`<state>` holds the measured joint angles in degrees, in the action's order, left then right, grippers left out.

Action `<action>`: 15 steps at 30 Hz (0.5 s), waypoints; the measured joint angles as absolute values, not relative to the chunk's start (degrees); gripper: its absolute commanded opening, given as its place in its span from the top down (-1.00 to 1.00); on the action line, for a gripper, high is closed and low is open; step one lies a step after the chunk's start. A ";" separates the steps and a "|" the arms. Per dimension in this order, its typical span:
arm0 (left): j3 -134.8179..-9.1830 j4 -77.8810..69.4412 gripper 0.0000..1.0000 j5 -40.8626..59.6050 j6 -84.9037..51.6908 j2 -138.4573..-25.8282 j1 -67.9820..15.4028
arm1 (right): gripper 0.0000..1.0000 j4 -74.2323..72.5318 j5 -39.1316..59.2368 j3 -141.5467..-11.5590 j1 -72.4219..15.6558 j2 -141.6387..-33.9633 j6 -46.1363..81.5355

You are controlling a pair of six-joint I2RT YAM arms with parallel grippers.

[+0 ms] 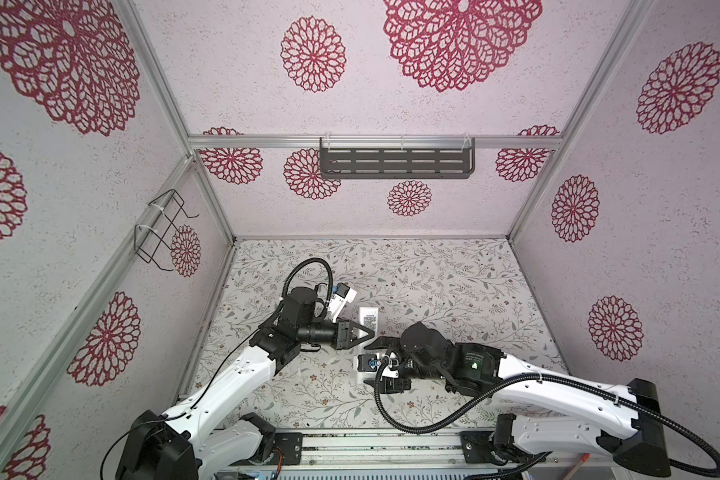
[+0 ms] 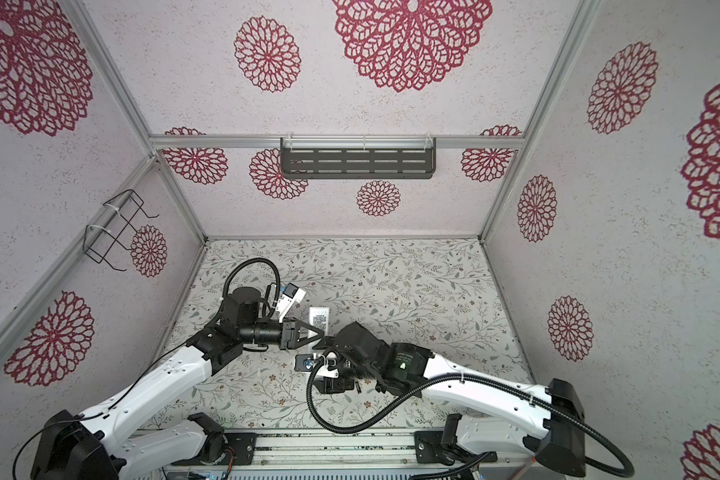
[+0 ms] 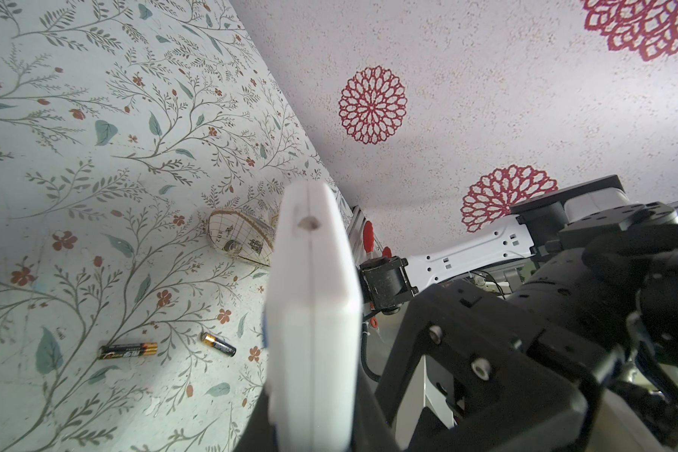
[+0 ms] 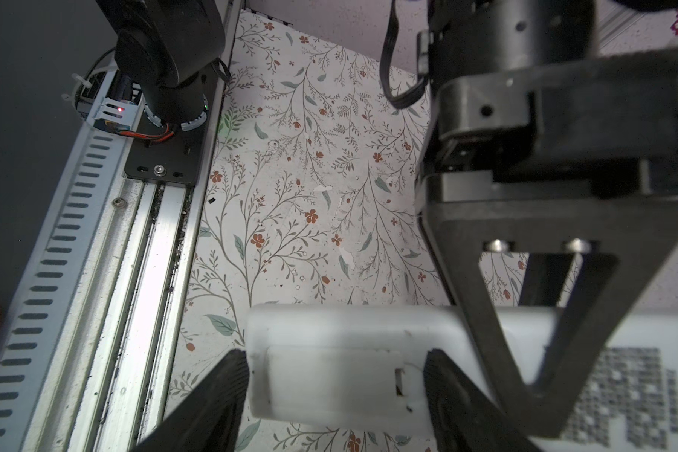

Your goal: Load the batteries into the remote control

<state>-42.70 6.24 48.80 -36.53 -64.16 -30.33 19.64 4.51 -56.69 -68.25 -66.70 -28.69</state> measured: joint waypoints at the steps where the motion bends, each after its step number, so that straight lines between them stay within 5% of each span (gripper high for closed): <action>1: -42.70 6.20 1.00 48.82 -36.60 -64.16 -30.26 | -0.45 19.66 4.51 -56.69 -68.25 -66.70 -28.69; 15: -42.63 5.26 1.00 49.06 -37.15 -64.16 -30.11 | -0.39 20.51 4.03 -56.66 -68.25 -66.65 -28.40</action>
